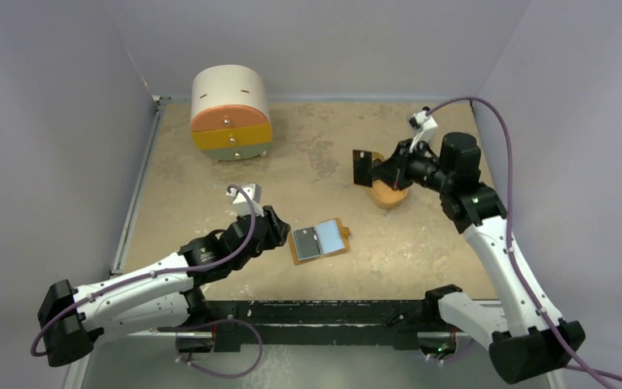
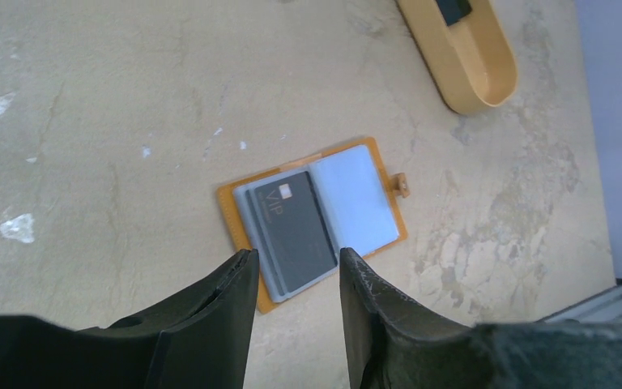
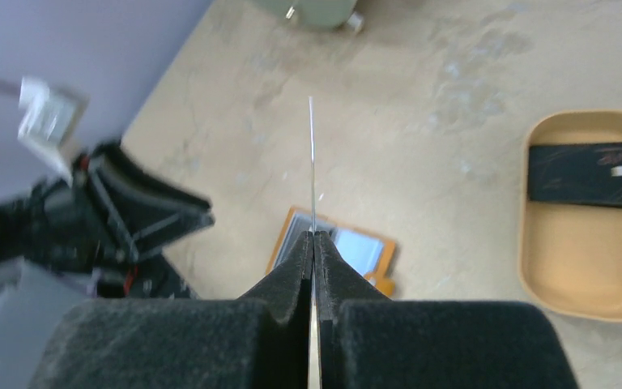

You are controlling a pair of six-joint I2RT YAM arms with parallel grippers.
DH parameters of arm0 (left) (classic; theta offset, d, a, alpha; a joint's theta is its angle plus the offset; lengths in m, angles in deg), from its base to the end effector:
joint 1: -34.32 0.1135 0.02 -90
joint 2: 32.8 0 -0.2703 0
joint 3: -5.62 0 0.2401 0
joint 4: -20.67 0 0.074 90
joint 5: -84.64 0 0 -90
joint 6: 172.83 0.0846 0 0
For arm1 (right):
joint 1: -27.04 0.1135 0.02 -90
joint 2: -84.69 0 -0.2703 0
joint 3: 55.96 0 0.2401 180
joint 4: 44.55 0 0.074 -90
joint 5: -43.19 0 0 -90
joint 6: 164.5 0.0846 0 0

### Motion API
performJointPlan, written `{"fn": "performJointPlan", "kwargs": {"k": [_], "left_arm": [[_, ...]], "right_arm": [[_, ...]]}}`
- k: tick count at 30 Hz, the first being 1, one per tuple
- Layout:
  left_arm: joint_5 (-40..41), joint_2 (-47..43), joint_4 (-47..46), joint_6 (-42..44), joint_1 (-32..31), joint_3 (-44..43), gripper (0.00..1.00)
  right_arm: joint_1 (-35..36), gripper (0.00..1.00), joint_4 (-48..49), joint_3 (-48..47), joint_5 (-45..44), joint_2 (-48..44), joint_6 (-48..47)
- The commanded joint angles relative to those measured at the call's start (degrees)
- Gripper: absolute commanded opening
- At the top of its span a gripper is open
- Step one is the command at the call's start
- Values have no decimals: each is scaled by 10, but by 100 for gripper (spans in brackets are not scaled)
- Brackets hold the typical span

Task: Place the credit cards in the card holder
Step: Pick up the credit card from the storage box, then turn over the card slot in the card holder.

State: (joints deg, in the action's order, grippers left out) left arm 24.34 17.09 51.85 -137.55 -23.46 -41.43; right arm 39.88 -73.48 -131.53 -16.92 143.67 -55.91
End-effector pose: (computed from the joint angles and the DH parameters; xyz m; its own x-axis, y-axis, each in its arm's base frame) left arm 0.1463 -0.1535 0.2258 -0.5935 -0.3883 -0.7050 0.0545 0.8545 -0.5165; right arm 0.2390 0.0977 0.3822 -0.4102 0.1900 -0.8920 -0.5661 0.7138 0.4124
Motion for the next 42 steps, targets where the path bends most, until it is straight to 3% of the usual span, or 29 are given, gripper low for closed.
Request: {"fn": "performJointPlan", "kwargs": {"k": [1,9,14,17,24,30,36,42], "left_arm": [[-60,-2,-93,30,0,-1,42],[-109,107,-187,10,-25,-22,50],[-68,230,-116,34,-57,-122,47],[-32,283,-64,26,-58,-171,41],[33,254,-13,-28,-58,-137,39],[44,206,-16,-51,-57,-84,39],[-27,254,-76,5,-58,-123,50],[-33,380,-37,66,-64,-227,47]], "right_arm": [[55,0,-141,22,44,-37,-98],[93,0,-128,157,-102,-99,22],[92,0,-90,245,-145,-167,114],[92,0,-31,293,-90,-175,150],[93,0,-8,272,32,-66,129],[93,0,-49,253,38,10,107],[93,0,-59,261,-59,-60,134],[93,0,-86,272,-127,-152,174]]}}
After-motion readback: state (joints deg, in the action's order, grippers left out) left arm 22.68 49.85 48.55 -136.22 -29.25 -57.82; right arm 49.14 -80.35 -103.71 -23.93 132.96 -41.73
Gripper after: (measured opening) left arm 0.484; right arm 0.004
